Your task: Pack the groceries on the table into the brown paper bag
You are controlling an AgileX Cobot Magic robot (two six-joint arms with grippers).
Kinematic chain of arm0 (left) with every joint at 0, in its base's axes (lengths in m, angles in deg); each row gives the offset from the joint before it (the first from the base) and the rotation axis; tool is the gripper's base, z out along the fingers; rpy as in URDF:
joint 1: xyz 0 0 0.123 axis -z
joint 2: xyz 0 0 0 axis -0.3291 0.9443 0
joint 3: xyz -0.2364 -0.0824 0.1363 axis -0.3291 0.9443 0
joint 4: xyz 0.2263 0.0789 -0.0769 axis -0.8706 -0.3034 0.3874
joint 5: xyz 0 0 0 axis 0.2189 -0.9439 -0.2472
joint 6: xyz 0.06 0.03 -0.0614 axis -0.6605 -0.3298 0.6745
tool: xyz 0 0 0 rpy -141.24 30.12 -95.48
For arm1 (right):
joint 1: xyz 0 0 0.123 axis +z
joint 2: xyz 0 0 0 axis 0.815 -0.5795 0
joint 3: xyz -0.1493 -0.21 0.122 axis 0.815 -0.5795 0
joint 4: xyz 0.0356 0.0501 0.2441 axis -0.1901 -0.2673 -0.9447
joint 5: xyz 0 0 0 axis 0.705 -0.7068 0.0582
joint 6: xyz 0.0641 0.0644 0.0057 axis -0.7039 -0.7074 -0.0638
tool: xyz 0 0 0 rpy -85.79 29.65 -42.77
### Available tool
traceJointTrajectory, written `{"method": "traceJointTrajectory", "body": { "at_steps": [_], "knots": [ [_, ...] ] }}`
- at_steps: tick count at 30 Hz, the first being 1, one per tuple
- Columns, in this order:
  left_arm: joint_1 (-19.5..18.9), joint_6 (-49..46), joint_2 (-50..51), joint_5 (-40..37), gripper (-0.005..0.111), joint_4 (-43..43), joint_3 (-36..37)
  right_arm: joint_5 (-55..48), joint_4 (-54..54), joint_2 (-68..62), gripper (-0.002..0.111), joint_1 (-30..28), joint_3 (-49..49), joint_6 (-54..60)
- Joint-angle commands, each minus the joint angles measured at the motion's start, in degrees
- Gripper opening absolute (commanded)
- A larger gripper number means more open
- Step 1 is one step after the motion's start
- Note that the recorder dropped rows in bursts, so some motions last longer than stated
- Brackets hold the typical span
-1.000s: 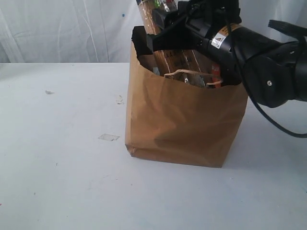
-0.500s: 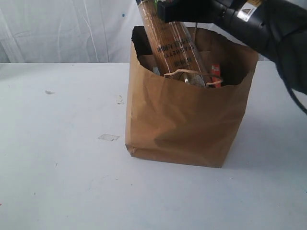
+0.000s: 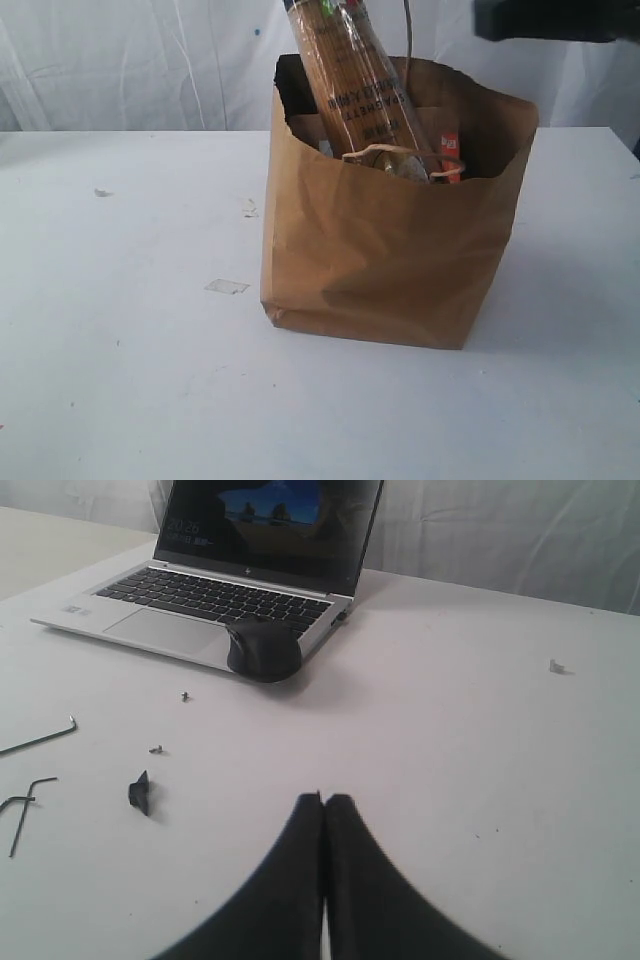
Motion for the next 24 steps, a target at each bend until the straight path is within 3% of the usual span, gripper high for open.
{"method": "traceJointTrajectory", "body": {
  "at_steps": [1, 5, 8, 12, 16, 19, 24],
  "knots": [
    [0.43, 0.09, -0.22, -0.09, 0.0, -0.92, 0.25, -12.78, 0.44, -2.49, 0.0, -14.58, -0.02, -1.0],
    [0.43, 0.09, -0.22, -0.09, 0.0, -0.92, 0.25, -13.9, 0.64, -6.11, 0.0, -28.14, -3.53, -15.94],
    [0.43, 0.09, -0.22, -0.09, 0.0, -0.92, 0.25, -8.27, 0.64, -5.1, 0.0, -33.01, -10.08, -20.91],
    [0.4, 0.09, -0.22, 0.02, 0.0, -0.92, 0.25, 2.36, 0.04, -0.68, 0.0, -32.59, -23.78, -21.98],
    [0.4, 0.09, -0.22, 0.07, 0.0, -0.92, 0.25, 20.24, -1.89, 4.67, 0.0, -29.88, -37.99, -30.98],
    [0.4, 0.09, -0.22, 0.07, 0.0, -0.92, 0.25, 31.64, -1.89, 7.62, 0.0, -28.92, -45.52, -31.11],
    [0.4, 0.09, -0.22, 0.07, 0.0, -0.92, 0.25, 29.33, 5.85, 16.05, 0.0, -26.42, -49.36, -32.02]
  ]
}}
